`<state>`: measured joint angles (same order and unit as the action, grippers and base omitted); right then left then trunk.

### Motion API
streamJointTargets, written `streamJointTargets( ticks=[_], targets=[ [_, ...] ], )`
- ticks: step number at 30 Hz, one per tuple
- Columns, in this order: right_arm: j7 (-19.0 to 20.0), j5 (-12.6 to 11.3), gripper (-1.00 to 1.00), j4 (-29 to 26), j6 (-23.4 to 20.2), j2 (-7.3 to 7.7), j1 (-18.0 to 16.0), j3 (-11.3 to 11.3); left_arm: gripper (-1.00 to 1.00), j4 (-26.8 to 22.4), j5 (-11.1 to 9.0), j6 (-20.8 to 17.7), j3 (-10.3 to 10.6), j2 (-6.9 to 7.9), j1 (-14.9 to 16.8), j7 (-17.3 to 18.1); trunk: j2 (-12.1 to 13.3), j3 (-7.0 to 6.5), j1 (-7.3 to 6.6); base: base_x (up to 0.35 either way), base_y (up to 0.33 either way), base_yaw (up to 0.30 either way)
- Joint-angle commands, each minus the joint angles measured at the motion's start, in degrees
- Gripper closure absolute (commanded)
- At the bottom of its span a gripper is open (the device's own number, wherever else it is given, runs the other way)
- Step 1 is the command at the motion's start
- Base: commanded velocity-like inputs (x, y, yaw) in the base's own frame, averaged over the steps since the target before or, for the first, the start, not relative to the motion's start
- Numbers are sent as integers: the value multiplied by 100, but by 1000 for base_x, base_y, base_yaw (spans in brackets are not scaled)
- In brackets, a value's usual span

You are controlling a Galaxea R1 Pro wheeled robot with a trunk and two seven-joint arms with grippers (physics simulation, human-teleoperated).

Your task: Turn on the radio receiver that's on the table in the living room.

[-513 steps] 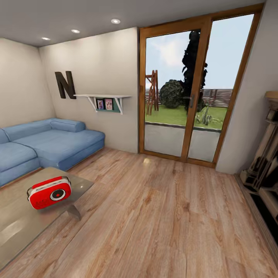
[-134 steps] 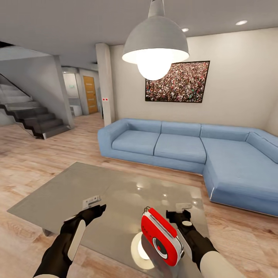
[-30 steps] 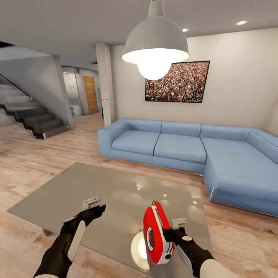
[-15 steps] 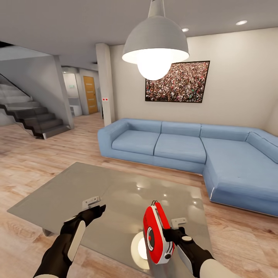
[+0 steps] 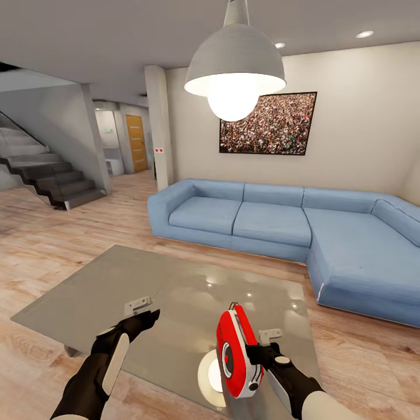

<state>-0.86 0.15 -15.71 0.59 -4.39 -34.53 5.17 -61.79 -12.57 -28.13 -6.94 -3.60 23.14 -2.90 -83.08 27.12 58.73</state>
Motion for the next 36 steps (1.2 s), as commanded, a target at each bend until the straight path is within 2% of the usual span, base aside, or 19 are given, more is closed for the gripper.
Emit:
streamJointTargets(
  ticks=[1, 7, 9, 13, 15, 16, 17, 18, 19, 20, 24, 36],
  targets=[
    [-1, -2, 100, -10, 1, 0, -1, -4, -100, 0, 0, 0, 0, 0, 2, 0, 0, 0, 0, 0, 0, 0],
    [5, -6, 100, -47, 18, 8, 0, -14, -100, 0, 2, 0, 0, 6, 5, 0, 0, 0, 0, 0, 0, 0],
    [-7, -6, 100, -238, 20, 8, -1, -14, -100, 0, 1, 0, 0, 8, 4, 0, 0, 0, 0, 0, 0, 0],
    [-26, -12, 100, -800, -26, 50, 1, -33, -100, 0, 0, 0, 0, 9, 4, 0, 0, 0, 0, 0, 0, 0],
    [-33, -23, 100, -1351, -153, 69, -1, -42, -100, 0, 0, 0, 0, 9, 5, 0, 0, 0, 0, 0, 0, 0],
    [-35, -27, 100, -1783, -429, 74, 0, -42, -100, 0, 1, 0, 0, 13, 5, 0, 0, 0, 0, 0, 0, 0],
    [-33, -29, 100, -1950, -623, 75, 0, -44, -100, 0, 1, 0, 0, 14, 4, 0, 0, 0, 0, 0, 0, 0],
    [-29, -31, 100, -2443, -1322, 77, -1, -48, -100, 0, 0, 0, 0, 16, 4, 0, 0, 0, 0, 0, 0, 0],
    [-27, -31, 100, -2542, -1491, 77, -1, -49, -100, 0, 2, 0, 0, 16, 5, 0, 0, 0, 0, 0, 0, 0],
    [-23, -32, 100, -2747, -1859, 78, 1, -50, -100, 0, 3, 0, 0, 17, 5, 0, 0, 0, 0, 0, 0, 0],
    [-10, -40, 100, -2924, -2220, 79, 23, -51, -100, 0, 5, 0, 0, 17, 5, 0, 0, 0, 0, 0, 0, 0],
    [-2, -50, 100, -2951, -2308, 79, 60, -42, -100, 0, 0, 0, 6, -14, 4, 0, 0, 0, 0, -43, 0, 0]
  ],
)
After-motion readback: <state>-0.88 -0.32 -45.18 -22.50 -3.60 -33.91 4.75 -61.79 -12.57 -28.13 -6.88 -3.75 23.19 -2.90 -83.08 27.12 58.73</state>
